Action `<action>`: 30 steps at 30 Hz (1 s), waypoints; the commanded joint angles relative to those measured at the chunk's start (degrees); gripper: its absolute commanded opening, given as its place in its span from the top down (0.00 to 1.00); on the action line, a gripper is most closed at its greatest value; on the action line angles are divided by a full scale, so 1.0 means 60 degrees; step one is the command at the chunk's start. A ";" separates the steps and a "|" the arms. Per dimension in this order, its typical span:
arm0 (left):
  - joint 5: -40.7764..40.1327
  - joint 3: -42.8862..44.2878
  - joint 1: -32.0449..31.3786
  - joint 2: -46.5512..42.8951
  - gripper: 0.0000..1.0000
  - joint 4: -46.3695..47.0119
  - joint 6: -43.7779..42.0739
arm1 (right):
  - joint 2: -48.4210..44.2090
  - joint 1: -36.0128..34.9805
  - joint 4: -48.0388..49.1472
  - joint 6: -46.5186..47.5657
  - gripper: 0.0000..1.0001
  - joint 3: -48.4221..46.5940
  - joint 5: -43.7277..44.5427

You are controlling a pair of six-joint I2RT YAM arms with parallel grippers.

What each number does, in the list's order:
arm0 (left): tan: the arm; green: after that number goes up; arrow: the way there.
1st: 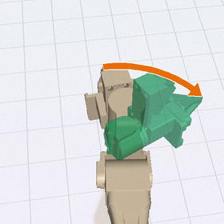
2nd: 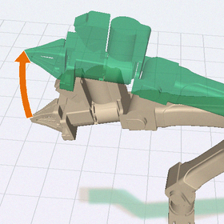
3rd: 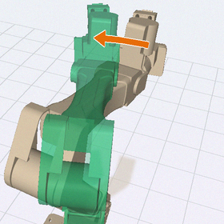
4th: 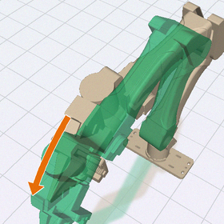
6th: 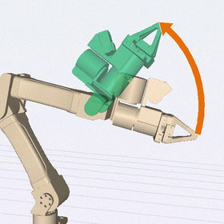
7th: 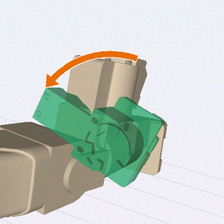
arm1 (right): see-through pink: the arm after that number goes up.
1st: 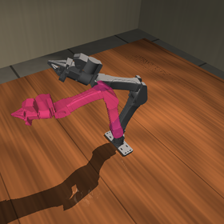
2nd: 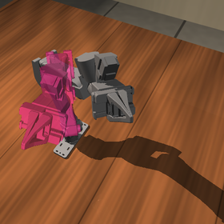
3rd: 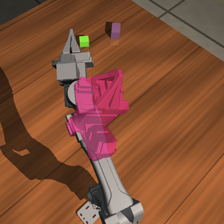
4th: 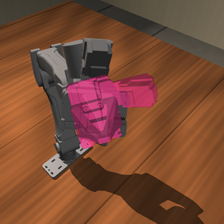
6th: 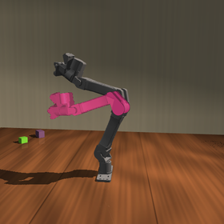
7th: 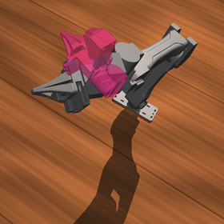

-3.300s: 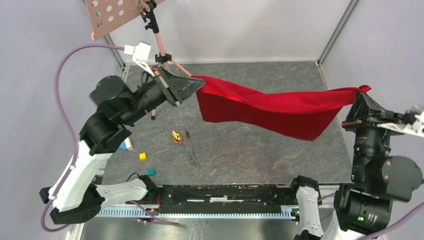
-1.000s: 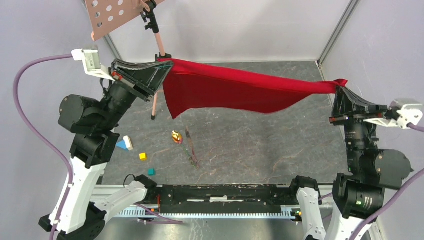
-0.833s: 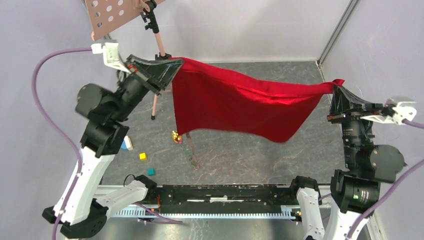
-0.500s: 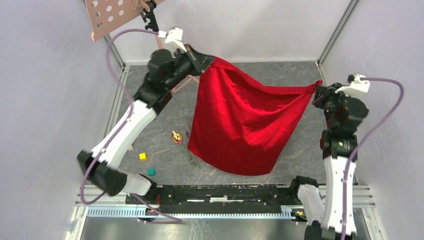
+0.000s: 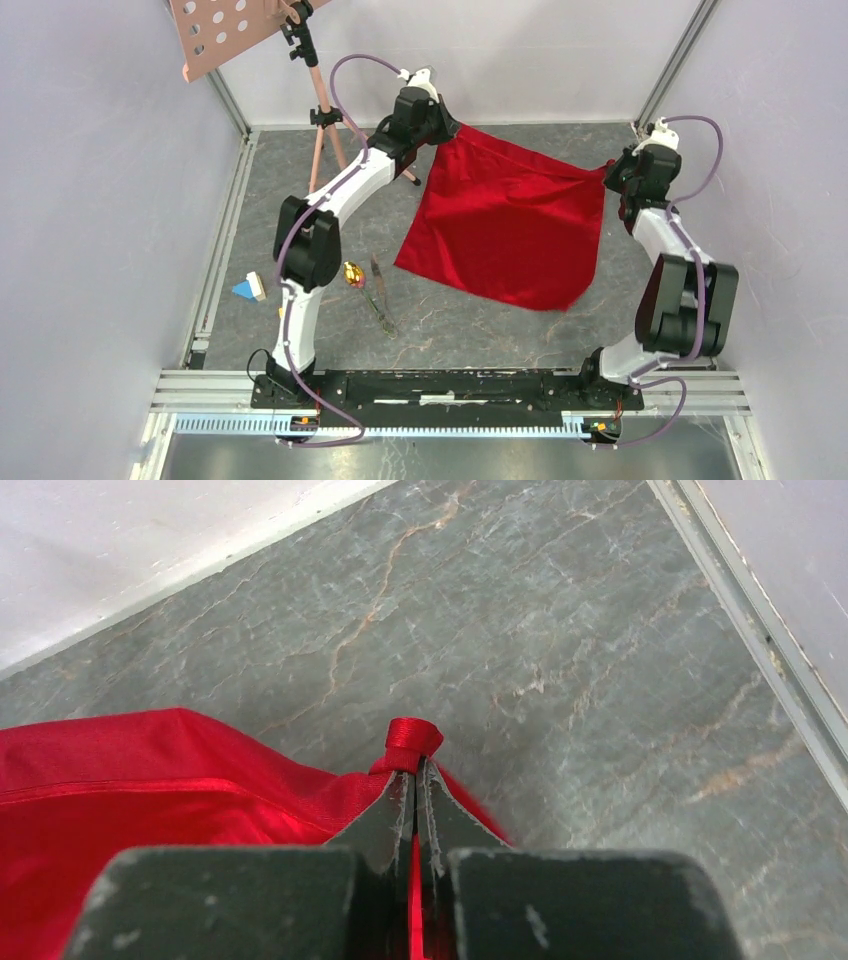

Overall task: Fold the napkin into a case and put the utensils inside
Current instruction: Pick up the flattened napkin from the center of the board.

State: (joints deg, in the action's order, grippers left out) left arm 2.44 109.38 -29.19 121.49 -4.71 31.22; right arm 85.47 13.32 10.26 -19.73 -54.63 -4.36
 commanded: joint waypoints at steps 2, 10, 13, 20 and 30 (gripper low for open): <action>-0.0065 0.1506 0.0217 0.1042 0.98 -0.0089 -0.0773 | 0.1215 -0.0061 0.0954 0.0444 1.00 -0.1630 -0.0263; 0.0692 -0.0004 0.0237 -0.0966 0.98 0.0199 -0.0244 | -0.0469 -0.0121 -0.0619 0.0334 1.00 -0.1774 -0.0558; 0.0998 -0.1695 0.0121 -0.2894 0.98 0.0743 0.0181 | -0.2362 -0.0127 -0.1545 0.0150 0.99 -0.1361 -0.0584; 0.1193 -0.3960 -0.0210 -0.7584 0.98 0.0843 -0.0146 | -0.6127 -0.0138 -0.4345 -0.0118 0.99 -0.2115 -0.0678; 0.1814 -0.5050 -0.0388 -1.2255 0.98 0.1821 -0.0286 | -0.8818 -0.0140 -0.5478 -0.0471 1.00 -0.4270 -0.0899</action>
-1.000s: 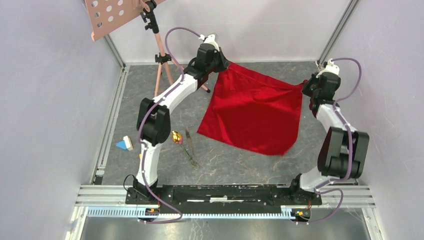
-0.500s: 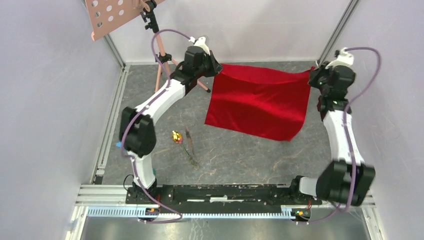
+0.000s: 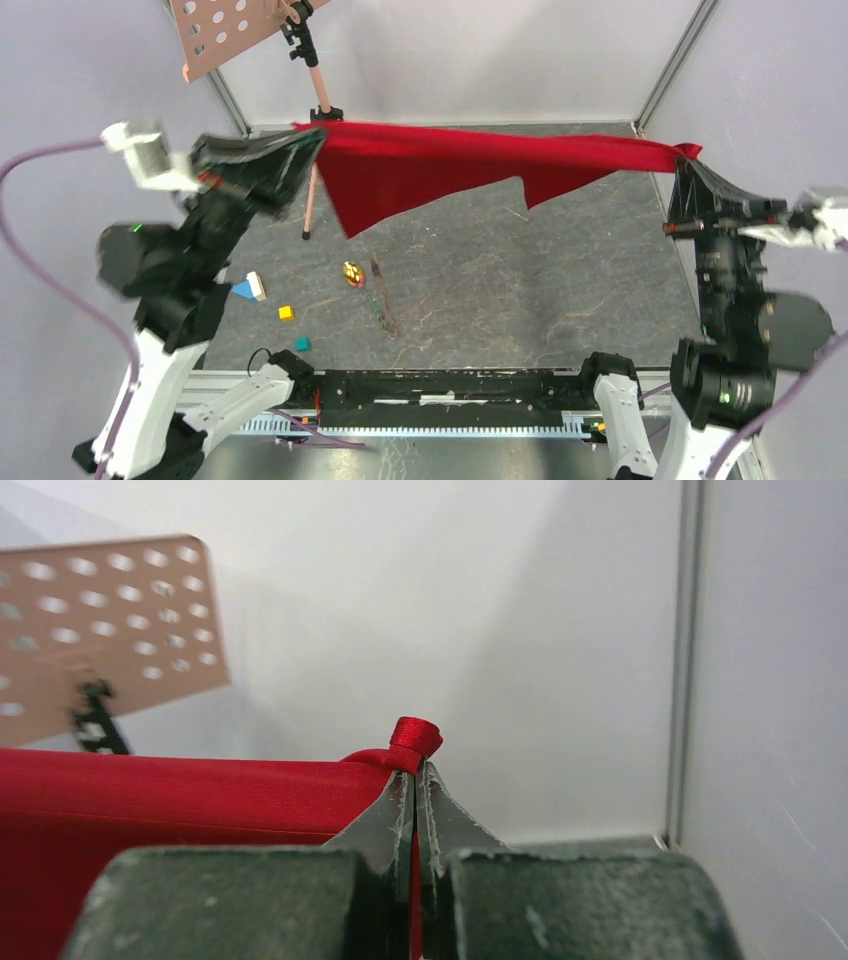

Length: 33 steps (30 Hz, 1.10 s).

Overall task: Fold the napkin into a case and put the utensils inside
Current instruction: Pick up the flattened napkin from the center of the board.

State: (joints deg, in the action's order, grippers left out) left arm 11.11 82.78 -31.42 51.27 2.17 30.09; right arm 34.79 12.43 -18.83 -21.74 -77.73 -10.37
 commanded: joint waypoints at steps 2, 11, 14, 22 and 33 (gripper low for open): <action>0.0464 -0.0790 -0.0009 -0.0770 0.98 0.0962 -0.0085 | -0.0619 0.0012 -0.0403 -0.0232 0.99 -0.0287 0.0130; -0.0268 -0.1410 -0.0025 0.1230 0.98 0.2073 -0.0023 | -0.0360 0.0023 0.0802 -0.0112 1.00 0.2490 0.0651; -0.0476 -0.1410 -0.0038 0.2764 0.98 0.2625 0.0043 | 0.0294 0.0013 0.1756 -0.0009 0.99 0.3933 0.1130; -0.1637 0.2018 0.0060 0.9158 0.98 0.1729 -0.0982 | 0.4759 0.0011 0.4563 0.0319 1.00 0.4778 0.1452; -0.1687 0.5111 0.0533 1.3176 0.98 0.0733 -0.1110 | 1.0427 0.0022 0.5578 0.0797 1.00 0.2172 0.0698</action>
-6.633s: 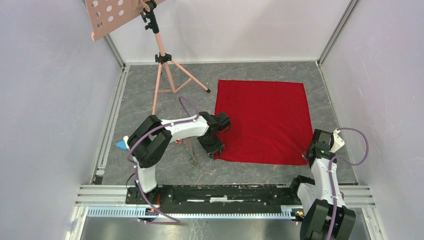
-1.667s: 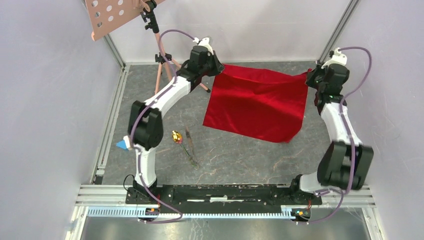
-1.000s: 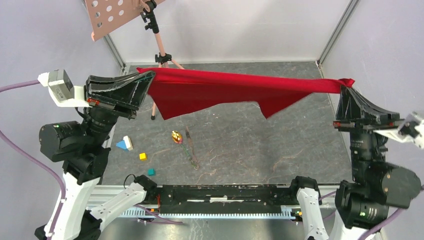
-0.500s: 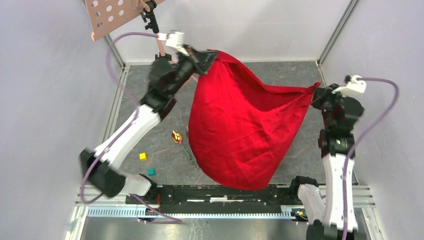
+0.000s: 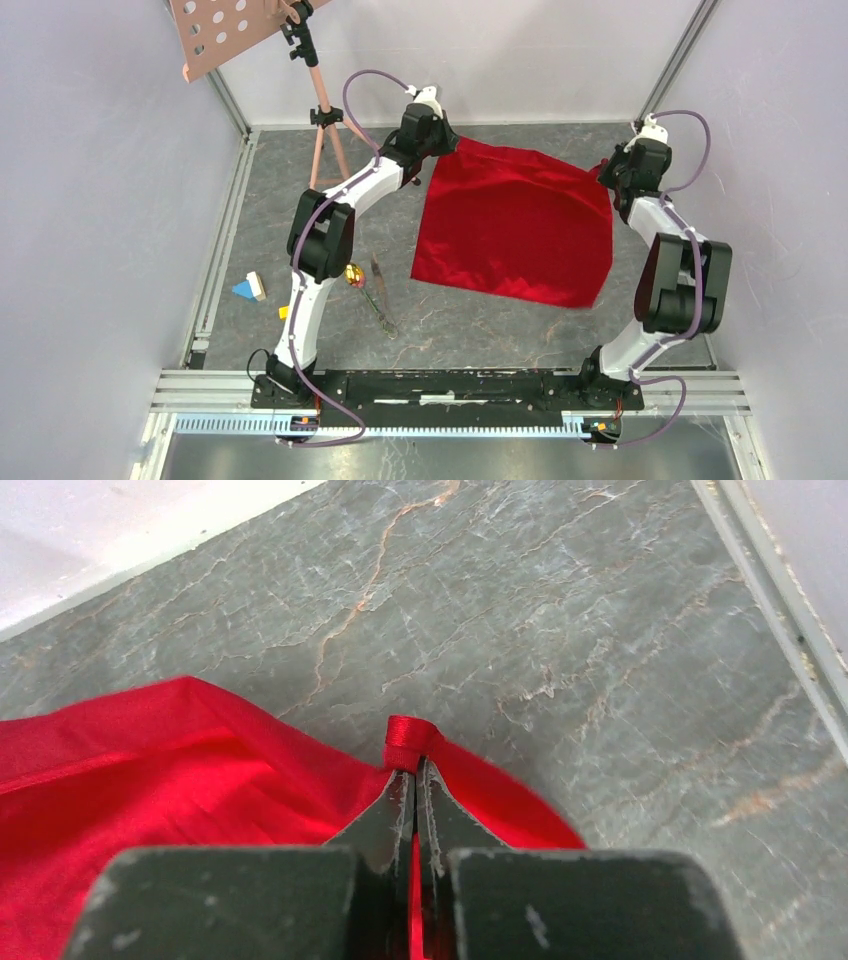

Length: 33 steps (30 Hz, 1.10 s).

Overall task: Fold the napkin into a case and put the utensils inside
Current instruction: Pick up the flattened napkin from the center of the board.

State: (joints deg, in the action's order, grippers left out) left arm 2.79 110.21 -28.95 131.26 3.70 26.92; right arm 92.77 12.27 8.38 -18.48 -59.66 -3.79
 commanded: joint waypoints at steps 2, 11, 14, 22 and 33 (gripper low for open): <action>-0.0283 0.0284 0.0155 -0.0127 0.98 0.0641 -0.0602 | 0.1160 0.0042 0.1095 0.0276 0.99 -0.1122 -0.0561; 0.0021 -0.0470 0.0236 -0.0480 0.98 0.0691 -0.0372 | 0.1288 0.0021 0.0481 0.0396 0.99 -0.1343 -0.1078; -0.0049 -0.1190 0.0240 -0.1050 0.98 0.0730 -0.0311 | 0.0838 0.0031 0.0412 0.0370 1.00 -0.0894 -0.1385; 0.0688 -0.2674 0.0240 -0.2011 0.98 0.0749 0.0385 | -0.0176 0.0039 -0.0520 0.0735 1.00 -0.0097 -0.0854; 0.1299 -0.2862 0.0251 -0.2763 0.98 -0.0741 0.1414 | -0.0916 0.0210 -0.1890 0.1081 0.99 -0.0146 -0.0795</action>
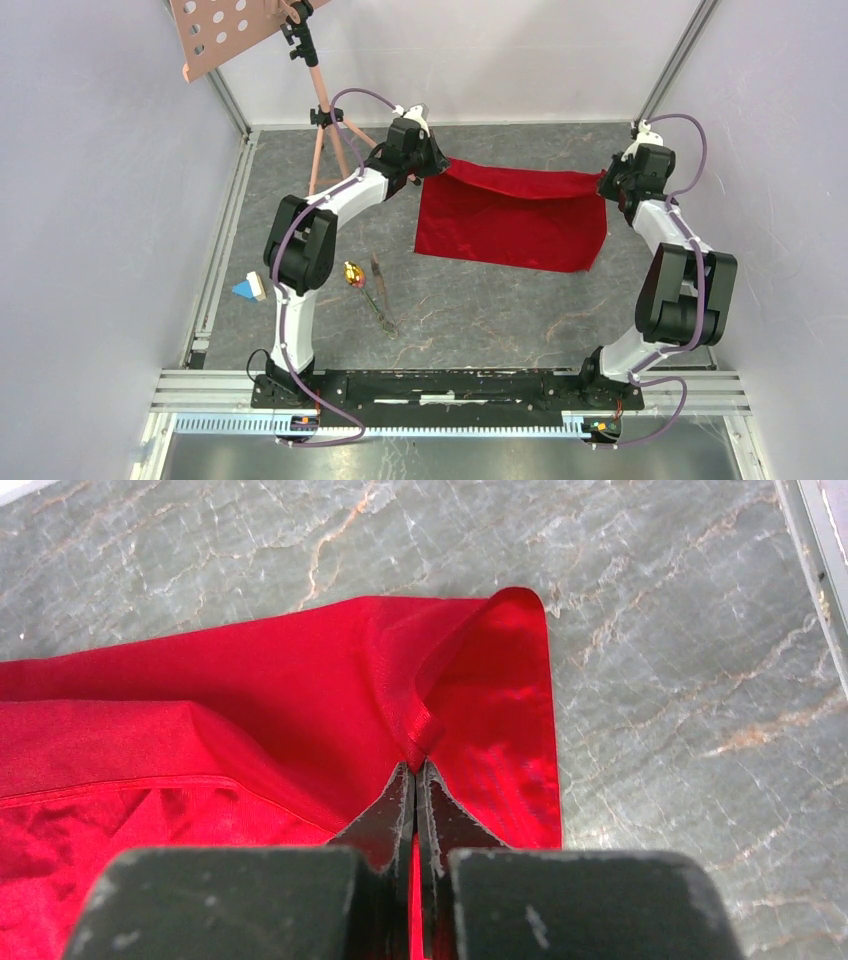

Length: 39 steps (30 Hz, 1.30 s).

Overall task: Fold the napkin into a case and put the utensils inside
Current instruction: Pick up the flattened napkin from the center of the board.

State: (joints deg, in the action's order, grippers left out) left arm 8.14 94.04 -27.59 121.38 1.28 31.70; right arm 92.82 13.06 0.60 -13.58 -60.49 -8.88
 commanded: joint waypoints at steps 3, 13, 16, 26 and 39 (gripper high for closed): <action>0.0521 -0.0663 0.0029 -0.2315 0.98 -0.0286 0.0608 | -0.2288 0.0095 -0.1238 0.0301 0.99 0.0135 0.0047; 0.0988 -0.3084 -0.0013 -0.8494 0.98 0.1063 -0.0023 | -0.8347 0.0080 -0.1811 0.0159 1.00 0.0021 -0.1158; 0.1152 -0.3497 -0.0095 -1.0104 0.98 0.1403 -0.0284 | -0.9741 0.0079 -0.1425 0.0215 0.99 -0.0157 -0.1843; 0.2029 -0.4069 -0.0202 -1.2448 0.98 0.2834 0.0223 | -1.2852 0.0098 0.0485 -0.0278 0.99 -0.0222 -0.2744; -0.0363 -0.4152 -0.0168 -0.7785 0.98 0.3148 -0.1181 | -1.1297 0.0009 0.2305 0.0203 0.99 0.4817 -0.0206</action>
State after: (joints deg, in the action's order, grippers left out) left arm 13.39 68.93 -28.71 63.55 19.90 31.03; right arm 17.85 13.41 8.93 -13.54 -40.82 -17.96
